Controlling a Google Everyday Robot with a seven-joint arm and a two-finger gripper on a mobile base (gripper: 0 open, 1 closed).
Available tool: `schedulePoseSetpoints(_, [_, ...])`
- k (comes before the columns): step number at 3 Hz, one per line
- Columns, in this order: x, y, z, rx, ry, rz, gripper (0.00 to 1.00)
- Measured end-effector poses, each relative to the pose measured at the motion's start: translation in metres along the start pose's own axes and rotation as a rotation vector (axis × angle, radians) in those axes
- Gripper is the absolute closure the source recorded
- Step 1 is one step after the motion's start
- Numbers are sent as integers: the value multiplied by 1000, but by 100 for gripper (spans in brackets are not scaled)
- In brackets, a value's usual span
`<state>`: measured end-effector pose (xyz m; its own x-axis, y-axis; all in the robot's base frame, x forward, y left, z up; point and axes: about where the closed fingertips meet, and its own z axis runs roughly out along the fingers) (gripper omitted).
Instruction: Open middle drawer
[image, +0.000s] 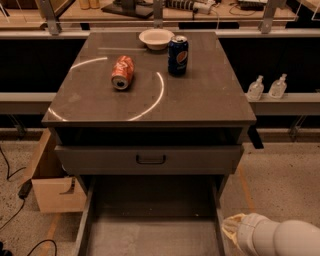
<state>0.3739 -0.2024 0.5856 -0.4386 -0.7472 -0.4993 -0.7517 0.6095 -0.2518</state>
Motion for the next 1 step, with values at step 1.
schedulePoseSetpoints(1, [19,0,-23,39,40,15,82])
